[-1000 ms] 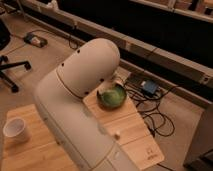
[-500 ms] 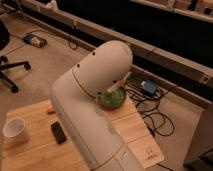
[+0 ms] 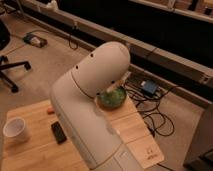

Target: Place the white sponge in the ceramic bowl

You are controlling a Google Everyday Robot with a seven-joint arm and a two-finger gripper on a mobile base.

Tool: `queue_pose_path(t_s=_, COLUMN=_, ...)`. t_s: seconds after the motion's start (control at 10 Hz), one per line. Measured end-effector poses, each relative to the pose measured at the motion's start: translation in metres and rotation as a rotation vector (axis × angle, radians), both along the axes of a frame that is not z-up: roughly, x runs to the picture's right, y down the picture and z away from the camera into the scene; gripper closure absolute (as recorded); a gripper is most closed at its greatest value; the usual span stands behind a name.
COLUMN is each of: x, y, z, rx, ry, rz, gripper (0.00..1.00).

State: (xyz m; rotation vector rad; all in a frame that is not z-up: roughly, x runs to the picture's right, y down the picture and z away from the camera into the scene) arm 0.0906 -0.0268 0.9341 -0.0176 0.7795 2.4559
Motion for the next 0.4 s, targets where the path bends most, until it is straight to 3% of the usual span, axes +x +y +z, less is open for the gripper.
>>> queue_pose_path(t_s=0.4, x=-0.0029, y=-0.0002, z=-0.0012, rx=-0.004, ry=-0.007, rz=0.004, gripper=0.31)
